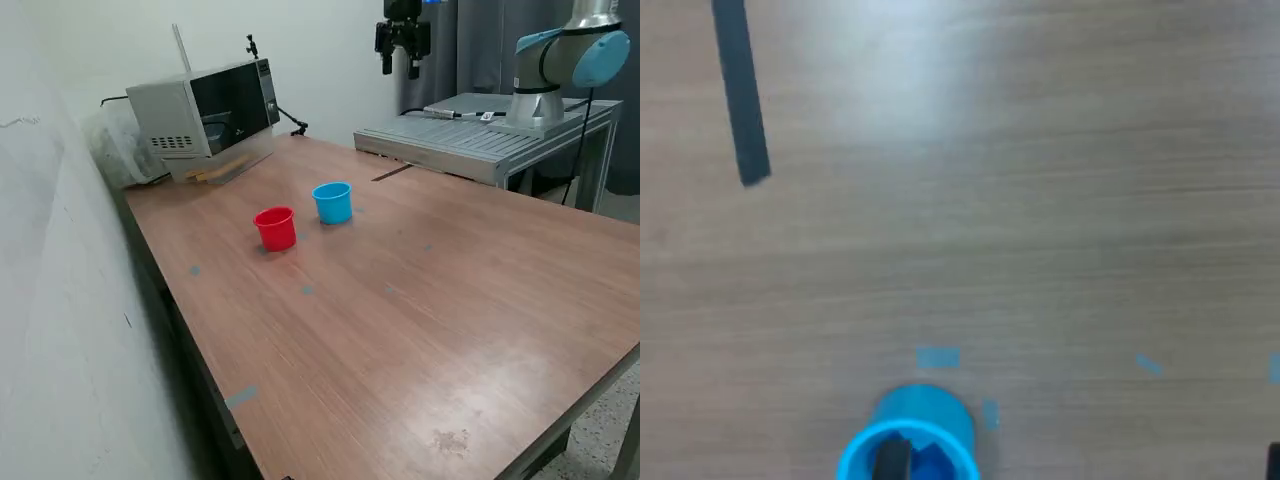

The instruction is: Place red objects in the red bin, and blue objects in the blue bin.

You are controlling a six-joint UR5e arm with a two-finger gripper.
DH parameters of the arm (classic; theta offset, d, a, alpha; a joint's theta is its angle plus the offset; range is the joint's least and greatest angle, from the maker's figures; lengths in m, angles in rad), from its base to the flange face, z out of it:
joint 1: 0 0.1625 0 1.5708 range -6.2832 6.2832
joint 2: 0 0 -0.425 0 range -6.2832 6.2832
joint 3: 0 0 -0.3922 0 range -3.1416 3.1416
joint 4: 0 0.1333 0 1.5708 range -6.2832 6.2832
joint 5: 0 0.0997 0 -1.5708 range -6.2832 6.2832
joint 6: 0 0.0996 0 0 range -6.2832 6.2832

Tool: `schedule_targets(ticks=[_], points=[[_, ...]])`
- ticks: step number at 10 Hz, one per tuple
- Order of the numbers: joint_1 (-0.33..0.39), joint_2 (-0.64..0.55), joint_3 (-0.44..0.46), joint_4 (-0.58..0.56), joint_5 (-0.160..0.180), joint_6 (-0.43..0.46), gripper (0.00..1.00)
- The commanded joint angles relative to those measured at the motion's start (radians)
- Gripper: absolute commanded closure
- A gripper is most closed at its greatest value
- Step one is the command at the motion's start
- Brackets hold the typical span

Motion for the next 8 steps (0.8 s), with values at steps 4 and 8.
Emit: schedule_targets(ticks=[4,8], points=[[0.034,-0.119,-0.013,0.325,0.007,0.063,0.00],[0.016,-0.117,-0.022,0.329,0.005,0.062,0.00]])
